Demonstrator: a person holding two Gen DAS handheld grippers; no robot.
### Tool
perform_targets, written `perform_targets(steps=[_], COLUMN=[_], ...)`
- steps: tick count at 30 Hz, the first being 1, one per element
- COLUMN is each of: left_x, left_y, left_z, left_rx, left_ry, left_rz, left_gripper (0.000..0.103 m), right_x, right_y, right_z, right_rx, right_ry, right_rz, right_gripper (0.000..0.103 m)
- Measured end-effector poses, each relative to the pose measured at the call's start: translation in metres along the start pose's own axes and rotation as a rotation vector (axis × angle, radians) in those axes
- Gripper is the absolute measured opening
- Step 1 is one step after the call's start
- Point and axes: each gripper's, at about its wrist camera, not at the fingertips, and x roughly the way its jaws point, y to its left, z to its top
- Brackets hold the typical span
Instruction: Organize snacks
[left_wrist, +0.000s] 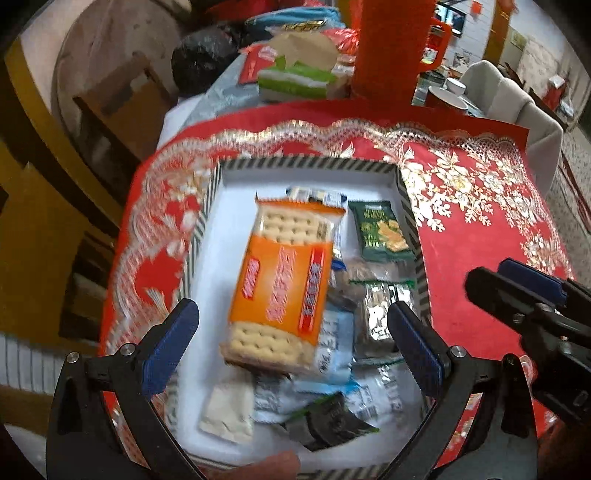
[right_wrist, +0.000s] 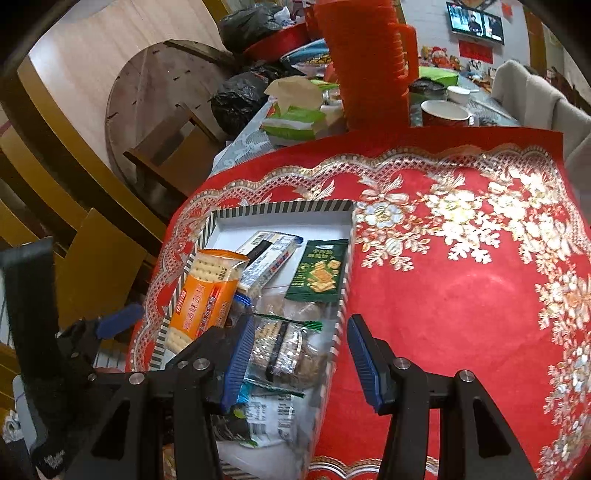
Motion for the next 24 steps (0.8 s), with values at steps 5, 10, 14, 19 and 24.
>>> perform_targets(steps=[5,10,14,19,24], left_x=[0.002,0.000,0.000,-0.002,-0.003], left_y=[-0.003,-0.008,-0.009,-0.010,-0.010], left_z=[-0.010,-0.017,-0.019,-0.022,-0.024], left_rx=[-0.028,-0.030,-0.036,-0.048,-0.054], left_ry=[0.040,0.046,0.048,0.048,0.053], left_rz=[0.024,0.041,0.039,0.041,0.045], left_gripper=[0.102,0.102,0.102,0.102,0.102], right_x=[-0.011,-0.011,-0.013,-0.015,-0.018], right_y=[-0.013,-0.025,-0.027,-0.026,-0.027], right_z=[-0.010,-0.020,-0.022,-0.025,-0.026], right_rx=[0.012,0.032,0.026,0.014,0.011], right_ry=[0.001,0.027,0.029,0.034,0.029], right_rz=[0.005,0.017,0.026,0.035,0.034], right_gripper=[0.050,0.050,0.050,0.050,0.050])
